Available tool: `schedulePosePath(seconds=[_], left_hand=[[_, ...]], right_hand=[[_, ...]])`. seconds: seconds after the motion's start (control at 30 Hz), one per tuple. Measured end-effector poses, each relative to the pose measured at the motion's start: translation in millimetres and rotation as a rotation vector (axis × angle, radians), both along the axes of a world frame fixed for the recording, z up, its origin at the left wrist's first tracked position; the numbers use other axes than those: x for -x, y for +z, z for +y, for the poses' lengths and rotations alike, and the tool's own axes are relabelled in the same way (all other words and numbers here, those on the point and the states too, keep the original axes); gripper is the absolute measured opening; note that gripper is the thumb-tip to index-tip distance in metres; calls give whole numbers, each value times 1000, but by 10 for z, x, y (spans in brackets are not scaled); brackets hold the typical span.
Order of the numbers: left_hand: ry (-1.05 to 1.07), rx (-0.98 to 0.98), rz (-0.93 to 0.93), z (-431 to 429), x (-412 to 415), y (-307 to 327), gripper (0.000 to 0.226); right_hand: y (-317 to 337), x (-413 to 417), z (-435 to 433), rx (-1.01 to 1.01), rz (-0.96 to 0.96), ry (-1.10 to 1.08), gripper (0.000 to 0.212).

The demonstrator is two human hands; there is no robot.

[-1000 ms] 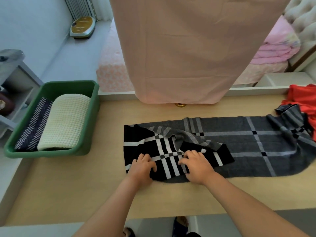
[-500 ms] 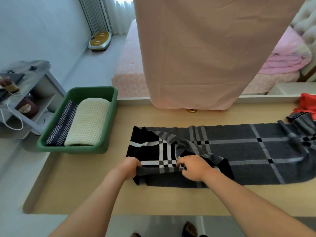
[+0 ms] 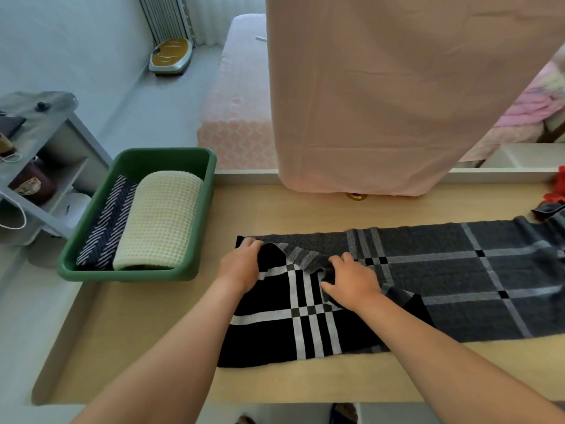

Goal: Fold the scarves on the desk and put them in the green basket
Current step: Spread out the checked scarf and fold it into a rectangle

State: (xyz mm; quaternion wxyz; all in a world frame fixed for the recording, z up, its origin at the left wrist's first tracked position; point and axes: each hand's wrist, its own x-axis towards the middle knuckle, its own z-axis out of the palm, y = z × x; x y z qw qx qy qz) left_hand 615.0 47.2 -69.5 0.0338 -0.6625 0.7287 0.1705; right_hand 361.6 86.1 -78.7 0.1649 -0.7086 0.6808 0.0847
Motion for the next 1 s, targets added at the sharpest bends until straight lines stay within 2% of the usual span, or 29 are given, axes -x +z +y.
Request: schedulePosePath(seconds=[0.1,0.17,0.23,0.3,0.37,0.43,0.5,0.6,0.67,0.73,0.83,0.9,1.0], left_hand=[[-57,-85,-112,-212,-18,-104,86],[-94,-118,-130,-309,-89,-189,88],[-116,-106,-107,-366,-174,-250,74],[-121,-92,-113,-416,-230,-231,51],[-142,-107,-178,-476,-256,-183,34],[-135,-118,-180,-534,-254,-165,34],[-106,-114,-117,-576,-226,-180,41],[-167,-98,-102,-624,-151,-259,50],[-225,-58,-114,-652,-110,-338,47],[-251,12,-128,-679,-78,-403,40],[-236,91,-188,-713,-34,-443,28],[-210,72,-230,-745,-31,-435,22],[-229,56,-313,-799,-52,-404,20]], right_hand=[[-87,20,-98,32,-16,-44,41],[-112,41,-166,53,-122,-128,31],[-71,66,-258,67,-309,-327,23],[20,115,-388,106,-450,-509,25],[107,205,-536,129,-472,-638,31],[160,306,-667,124,-448,-698,37],[152,386,-763,84,-396,-678,43],[88,447,-844,11,-179,-619,53],[25,466,-873,-42,-56,-566,60],[-34,479,-903,-97,-17,-517,61],[-101,490,-941,-166,-19,-466,39],[-149,523,-956,-122,-97,-464,24],[-155,600,-1012,10,-250,-491,24]])
